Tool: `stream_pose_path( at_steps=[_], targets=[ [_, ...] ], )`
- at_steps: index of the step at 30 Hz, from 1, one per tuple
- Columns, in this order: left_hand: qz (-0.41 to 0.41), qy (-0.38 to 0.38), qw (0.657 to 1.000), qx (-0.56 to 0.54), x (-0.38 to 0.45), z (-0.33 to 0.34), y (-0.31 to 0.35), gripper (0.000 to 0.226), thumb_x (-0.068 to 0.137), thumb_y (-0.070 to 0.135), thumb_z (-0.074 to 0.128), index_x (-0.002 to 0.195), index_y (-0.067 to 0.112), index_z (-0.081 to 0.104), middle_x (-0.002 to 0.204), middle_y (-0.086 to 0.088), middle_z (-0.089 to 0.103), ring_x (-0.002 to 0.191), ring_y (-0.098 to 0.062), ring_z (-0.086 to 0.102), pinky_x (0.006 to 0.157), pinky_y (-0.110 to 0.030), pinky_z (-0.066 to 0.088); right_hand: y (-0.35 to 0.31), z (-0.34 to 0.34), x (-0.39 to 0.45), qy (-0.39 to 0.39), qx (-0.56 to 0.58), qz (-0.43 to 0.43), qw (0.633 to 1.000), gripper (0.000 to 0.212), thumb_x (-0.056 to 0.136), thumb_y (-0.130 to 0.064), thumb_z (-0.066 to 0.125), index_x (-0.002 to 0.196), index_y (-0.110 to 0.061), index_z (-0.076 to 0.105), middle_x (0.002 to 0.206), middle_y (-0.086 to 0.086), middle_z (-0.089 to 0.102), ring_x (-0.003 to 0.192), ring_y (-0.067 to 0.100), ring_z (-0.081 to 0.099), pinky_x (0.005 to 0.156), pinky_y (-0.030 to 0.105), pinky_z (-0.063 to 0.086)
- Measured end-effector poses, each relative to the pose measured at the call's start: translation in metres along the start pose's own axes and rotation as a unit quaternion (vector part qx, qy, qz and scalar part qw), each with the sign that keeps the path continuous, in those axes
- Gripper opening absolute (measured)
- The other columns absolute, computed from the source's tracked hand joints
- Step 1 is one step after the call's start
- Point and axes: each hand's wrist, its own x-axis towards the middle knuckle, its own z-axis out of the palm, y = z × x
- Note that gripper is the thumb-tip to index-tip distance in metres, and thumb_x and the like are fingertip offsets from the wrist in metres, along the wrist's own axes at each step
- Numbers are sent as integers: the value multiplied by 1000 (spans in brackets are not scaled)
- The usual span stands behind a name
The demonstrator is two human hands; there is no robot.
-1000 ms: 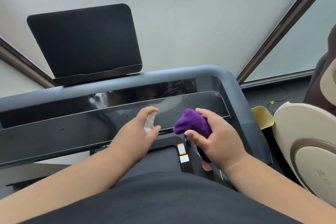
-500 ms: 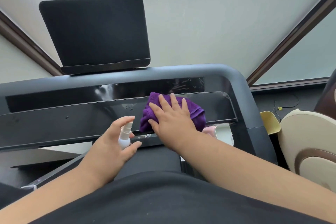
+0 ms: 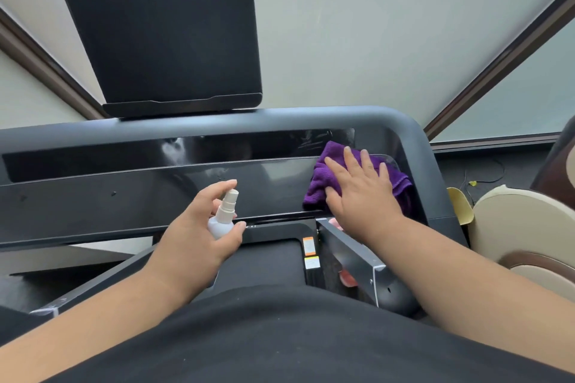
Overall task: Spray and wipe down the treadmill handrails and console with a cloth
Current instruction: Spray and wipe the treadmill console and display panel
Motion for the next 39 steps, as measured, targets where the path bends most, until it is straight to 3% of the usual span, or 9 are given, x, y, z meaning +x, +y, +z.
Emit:
stream_pose_path(
  at_steps=[3, 6, 12, 16, 19, 23, 27, 34, 39],
  targets=[
    [8, -9, 1000, 8, 1, 3, -1, 58, 85, 27, 68, 115, 65, 38, 99, 11, 62, 80, -8, 60, 68, -9, 42, -43, 2, 1, -3, -6, -43, 999, 79, 87, -77, 11, 156, -40, 13, 168, 7, -3, 152, 36, -8, 119, 62, -1],
    [17, -29, 999, 15, 3, 9, 1, 55, 88, 24, 65, 113, 62, 34, 96, 8, 61, 76, -12, 59, 72, -22, 44, -75, 6, 9, -7, -17, -94, 995, 77, 89, -79, 16, 156, -40, 17, 168, 4, -3, 152, 35, -9, 118, 63, -1],
    [30, -61, 997, 36, 10, 18, 9, 48, 92, 22, 56, 111, 55, 29, 91, 8, 60, 66, -24, 58, 67, -42, 51, -17, 6, 6, 22, -11, -73, 997, 65, 96, -68, 20, 155, -42, 20, 168, -2, 4, 154, 26, -2, 122, 54, 3],
    [36, -47, 998, 28, 7, 16, 9, 50, 92, 18, 56, 106, 59, 30, 82, 2, 57, 57, -25, 51, 56, -30, 44, 29, 2, -1, 25, -14, -2, 1000, 69, 93, -65, 4, 156, -41, 18, 168, 0, 4, 154, 27, 1, 122, 54, 4],
    [33, -42, 997, 47, 4, 12, 8, 54, 91, 19, 57, 105, 62, 29, 78, -12, 57, 54, -26, 48, 58, -40, 45, 10, 1, 2, 3, -33, 7, 999, 65, 98, -63, 9, 158, -38, 8, 168, 5, -3, 153, 32, -3, 121, 58, 2],
    [42, -42, 997, 52, 4, 15, 8, 55, 89, 21, 60, 109, 64, 33, 75, -1, 59, 54, -26, 50, 63, -43, 48, -52, 5, 7, 3, -27, -86, 996, 71, 97, -69, 17, 158, -36, 7, 168, 5, -3, 153, 35, -5, 119, 61, 1],
    [63, -62, 995, 43, 9, 20, 11, 54, 86, 27, 64, 109, 65, 35, 82, 15, 60, 60, -13, 55, 64, -28, 46, -64, 6, 10, -6, -26, -134, 991, 74, 95, -72, 19, 158, -35, 10, 168, 1, -1, 154, 30, -6, 121, 57, -1],
    [79, -59, 994, 41, 5, 14, 8, 53, 87, 25, 65, 112, 61, 35, 83, 12, 60, 60, -15, 54, 63, -27, 44, 34, 4, -4, 22, -15, -23, 999, 83, 81, -79, 2, 156, -44, 12, 168, -6, 5, 154, 25, -1, 122, 56, 3],
    [75, -34, 996, 41, -5, -2, -9, 54, 87, 26, 66, 112, 61, 34, 83, 10, 61, 59, -17, 55, 64, -33, 46, 9, 1, 0, -2, -27, -48, 998, 86, 81, -84, 4, 157, -43, 3, 168, -2, -4, 154, 30, -7, 121, 59, 2]
  ],
)
